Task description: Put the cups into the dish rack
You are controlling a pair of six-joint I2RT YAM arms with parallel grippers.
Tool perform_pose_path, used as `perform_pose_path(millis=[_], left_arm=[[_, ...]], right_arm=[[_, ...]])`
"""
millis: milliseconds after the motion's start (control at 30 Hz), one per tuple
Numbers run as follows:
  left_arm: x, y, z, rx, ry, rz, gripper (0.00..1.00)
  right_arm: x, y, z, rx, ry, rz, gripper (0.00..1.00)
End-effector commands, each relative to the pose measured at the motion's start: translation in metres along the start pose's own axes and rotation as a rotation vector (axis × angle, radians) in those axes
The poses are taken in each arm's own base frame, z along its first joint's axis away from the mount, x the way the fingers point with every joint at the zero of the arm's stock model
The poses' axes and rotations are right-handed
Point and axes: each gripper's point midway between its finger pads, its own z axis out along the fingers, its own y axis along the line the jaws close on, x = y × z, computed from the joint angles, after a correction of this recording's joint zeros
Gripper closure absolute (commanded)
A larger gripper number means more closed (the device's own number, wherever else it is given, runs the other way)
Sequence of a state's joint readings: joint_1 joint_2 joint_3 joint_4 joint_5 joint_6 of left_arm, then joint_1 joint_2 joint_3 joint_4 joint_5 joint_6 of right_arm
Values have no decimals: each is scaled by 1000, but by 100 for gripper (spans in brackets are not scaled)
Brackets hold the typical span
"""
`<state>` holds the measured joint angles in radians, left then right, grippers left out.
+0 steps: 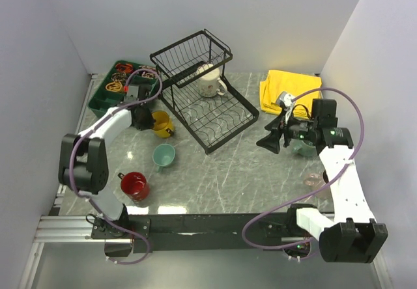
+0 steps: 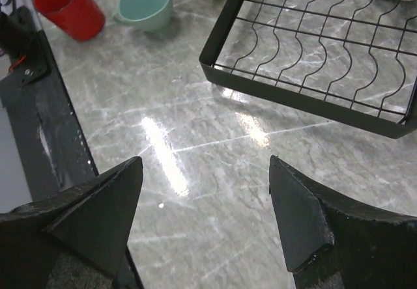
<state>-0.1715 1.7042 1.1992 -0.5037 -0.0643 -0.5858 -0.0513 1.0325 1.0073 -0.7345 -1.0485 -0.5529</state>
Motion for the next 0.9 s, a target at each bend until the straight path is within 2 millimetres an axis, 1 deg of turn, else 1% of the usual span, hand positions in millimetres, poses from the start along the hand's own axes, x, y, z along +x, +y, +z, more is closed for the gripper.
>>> perform_pose_path(millis=[0, 33, 67, 100, 133, 167, 200, 267, 300, 333, 367, 433, 467, 500, 533, 567, 600, 633, 667, 700, 733, 767, 800, 833, 867], left_arm=[[-41, -31, -65, 188, -199, -11, 99], [-37, -29, -68, 195, -208, -15, 99], [-37, -30, -76, 219, -218, -24, 99], [-42, -32, -94, 247, -259, -37, 99], [-39, -30, -99, 253, -267, -41, 99], [-40, -31, -108, 267, -284, -52, 99], [-43, -31, -126, 294, -325, -56, 99], [-37, -32, -141, 337, -341, -55, 99], [-39, -35, -161, 382, -383, -50, 99], [-30, -40, -167, 431, -372, -32, 99], [-33, -46, -188, 498, -423, -18, 99], [-22, -56, -203, 594, -426, 15, 99], [-17, -68, -217, 686, -424, 47, 99], [-13, -73, -234, 745, -446, 62, 99], [-7, -76, -239, 780, -444, 74, 99], [2, -84, -257, 852, -442, 100, 99], [2, -91, -269, 901, -471, 115, 99], [6, -95, -277, 936, -478, 127, 99], [14, -103, -292, 993, -484, 142, 99], [13, -110, -304, 1035, -514, 152, 99], [16, -115, -313, 1067, -528, 161, 99], [26, -127, -324, 1120, -517, 188, 99], [28, -133, -329, 1136, -530, 193, 99], [26, -141, -342, 1180, -576, 205, 99], [34, -151, -347, 1209, -571, 223, 99]], right_arm=[[-12, 13, -10, -43, 35, -16, 15], [-18, 14, -11, -44, 31, -26, 15], [-20, 15, -11, -47, 34, -23, 15], [-22, 15, -11, -42, 38, -30, 15], [-29, 17, -11, -46, 34, -45, 15], [-30, 19, -12, -48, 37, -40, 14], [-33, 19, -12, -50, 36, -41, 14], [-43, 22, -15, -46, 25, -57, 14], [-48, 23, -16, -39, 18, -62, 14], [-54, 22, -19, -21, 11, -68, 14], [-59, 28, -16, -36, 2, -71, 14], [-71, 32, -19, -32, -20, -83, 14], [-75, 35, -20, -44, -28, -59, 14], [-79, 39, -19, -62, -35, -47, 14], [-84, 43, -21, -80, -48, -43, 14], [-88, 53, -20, -134, -62, -14, 13], [-90, 59, -18, -166, -66, -2, 14], [-90, 66, -15, -202, -64, 35, 13], [-93, 70, -13, -224, -70, 40, 13], [-92, 81, -6, -266, -57, 43, 13], [-93, 86, -3, -276, -45, 69, 13], [-97, 88, 1, -284, -51, 55, 13], [-100, 94, 4, -301, -51, 56, 13], [-103, 105, 6, -339, -46, 116, 12], [-114, 108, 8, -360, -78, 104, 11]])
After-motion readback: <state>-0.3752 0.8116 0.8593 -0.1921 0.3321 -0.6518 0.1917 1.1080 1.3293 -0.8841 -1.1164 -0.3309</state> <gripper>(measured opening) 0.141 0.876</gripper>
